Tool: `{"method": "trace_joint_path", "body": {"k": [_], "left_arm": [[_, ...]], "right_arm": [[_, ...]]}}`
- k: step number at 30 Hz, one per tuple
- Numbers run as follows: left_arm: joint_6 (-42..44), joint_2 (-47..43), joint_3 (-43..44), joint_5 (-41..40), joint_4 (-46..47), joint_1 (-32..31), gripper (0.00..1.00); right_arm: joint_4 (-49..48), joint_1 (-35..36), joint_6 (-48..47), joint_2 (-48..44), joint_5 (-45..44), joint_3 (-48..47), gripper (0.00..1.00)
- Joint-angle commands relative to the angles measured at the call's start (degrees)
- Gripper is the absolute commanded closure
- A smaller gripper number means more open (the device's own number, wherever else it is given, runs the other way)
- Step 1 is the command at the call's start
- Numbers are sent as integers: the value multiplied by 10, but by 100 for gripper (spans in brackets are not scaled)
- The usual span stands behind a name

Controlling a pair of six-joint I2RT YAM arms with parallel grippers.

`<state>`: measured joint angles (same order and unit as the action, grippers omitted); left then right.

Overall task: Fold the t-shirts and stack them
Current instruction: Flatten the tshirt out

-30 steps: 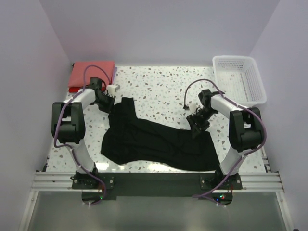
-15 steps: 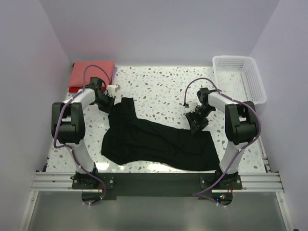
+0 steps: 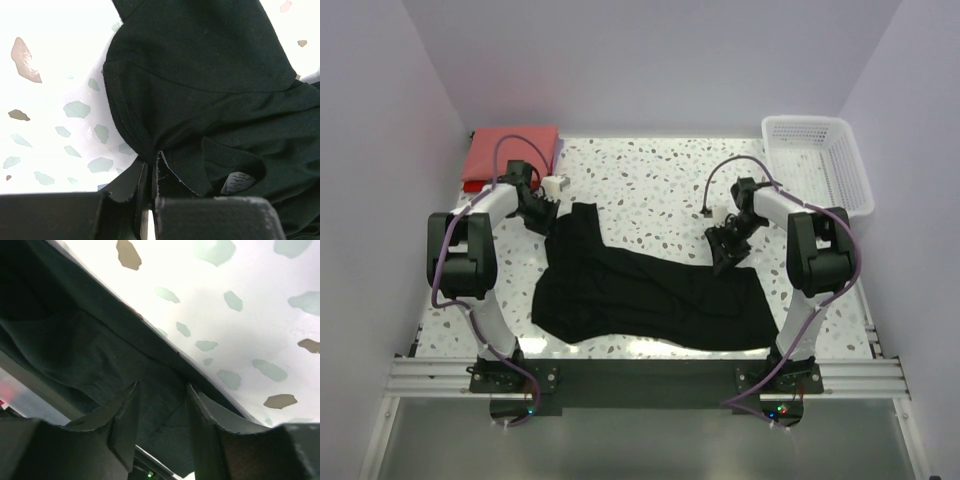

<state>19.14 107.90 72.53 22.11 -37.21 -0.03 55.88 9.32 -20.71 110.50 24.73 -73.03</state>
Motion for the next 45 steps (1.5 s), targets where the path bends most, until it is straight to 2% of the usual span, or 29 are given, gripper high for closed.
{"method": "trace_joint_path", "body": {"k": [1,7,10,11,12,16,20,28,30,32,33,35,38,41,44,45], "left_arm": [[13,-1,23,7,-8,0,100],[15,-2,25,8,-14,0,100],[20,-9,24,9,-19,0,100],[23,-12,25,20,-30,0,100],[29,-22,24,22,-37,13,100],[60,-60,2,29,-71,49,100],[100,-95,-40,2,-102,90,100],[180,-173,-160,-65,-106,101,100],[198,-211,-166,-54,-124,109,100],[214,-260,-158,5,-148,122,100],[223,-307,-155,14,-147,120,100],[218,-332,-151,32,-132,115,100],[196,-286,-73,74,-162,88,100],[144,-219,79,141,-191,82,100],[145,-197,113,133,-239,95,100],[176,-211,100,131,-260,102,100]], "right_arm": [[-9,1,-6,0,48,-20,57],[-4,0,-8,3,59,-32,67],[12,0,-28,2,57,-34,82],[25,0,-35,-4,55,-35,98],[29,-1,-40,-9,48,-33,100],[48,-3,-76,-63,27,-9,100],[58,-9,-97,-129,-2,19,100],[107,-10,-140,-197,-19,70,100],[108,-10,-143,-203,-20,77,100],[108,-10,-144,-213,-16,81,100],[107,-10,-139,-215,-9,80,100],[105,-10,-135,-213,2,70,100],[102,-10,-123,-199,9,33,100],[100,-11,-125,-181,4,-3,100],[113,-13,-138,-167,3,-18,100],[114,-13,-145,-170,1,-12,100]]}}
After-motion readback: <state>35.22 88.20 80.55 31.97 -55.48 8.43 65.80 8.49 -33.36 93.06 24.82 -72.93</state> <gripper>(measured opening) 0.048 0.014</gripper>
